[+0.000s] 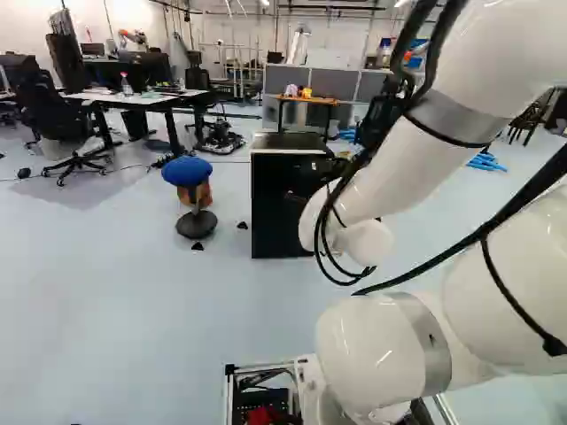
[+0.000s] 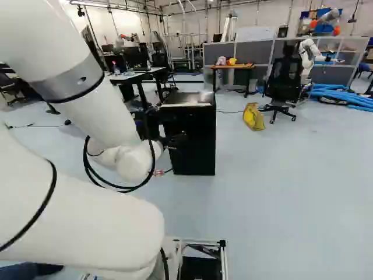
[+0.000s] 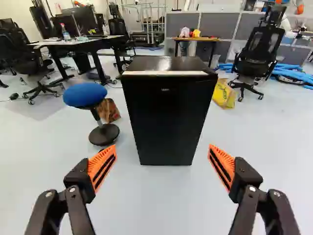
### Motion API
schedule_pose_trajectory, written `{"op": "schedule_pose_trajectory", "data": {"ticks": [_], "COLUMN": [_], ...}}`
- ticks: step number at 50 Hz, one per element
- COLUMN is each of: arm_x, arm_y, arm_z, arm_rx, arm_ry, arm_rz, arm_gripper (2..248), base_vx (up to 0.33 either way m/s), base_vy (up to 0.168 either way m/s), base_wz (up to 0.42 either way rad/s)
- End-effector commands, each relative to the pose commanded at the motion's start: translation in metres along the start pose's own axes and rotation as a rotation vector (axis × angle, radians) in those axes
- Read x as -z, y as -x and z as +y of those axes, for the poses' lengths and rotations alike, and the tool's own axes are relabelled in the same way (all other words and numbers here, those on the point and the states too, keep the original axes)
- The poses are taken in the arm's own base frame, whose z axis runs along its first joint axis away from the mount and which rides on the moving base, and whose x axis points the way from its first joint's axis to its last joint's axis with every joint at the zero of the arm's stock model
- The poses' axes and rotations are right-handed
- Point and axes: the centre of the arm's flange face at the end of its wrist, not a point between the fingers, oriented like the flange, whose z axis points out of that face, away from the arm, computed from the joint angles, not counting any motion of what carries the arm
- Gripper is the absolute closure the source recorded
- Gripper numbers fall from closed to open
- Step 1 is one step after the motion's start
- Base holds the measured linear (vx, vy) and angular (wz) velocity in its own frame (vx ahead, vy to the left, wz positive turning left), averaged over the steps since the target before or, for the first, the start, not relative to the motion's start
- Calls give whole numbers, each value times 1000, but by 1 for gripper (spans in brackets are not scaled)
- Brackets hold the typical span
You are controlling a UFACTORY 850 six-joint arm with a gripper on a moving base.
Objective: Grab a drink from the fridge
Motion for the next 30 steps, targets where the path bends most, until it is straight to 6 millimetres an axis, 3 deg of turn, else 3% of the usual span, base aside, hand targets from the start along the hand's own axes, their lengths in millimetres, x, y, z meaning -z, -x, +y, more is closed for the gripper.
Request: {"op": "schedule_pose_trajectory", "data": {"ticks": [30], "arm_x": [0], "arm_y": [0], "arm_z": [0], "arm_rx": [0], "arm_ry": [0], "arm_rz": [0], "arm_gripper": [3], "base_vx": [15], "base_vy": [-9], "base_wz": [-4]}}
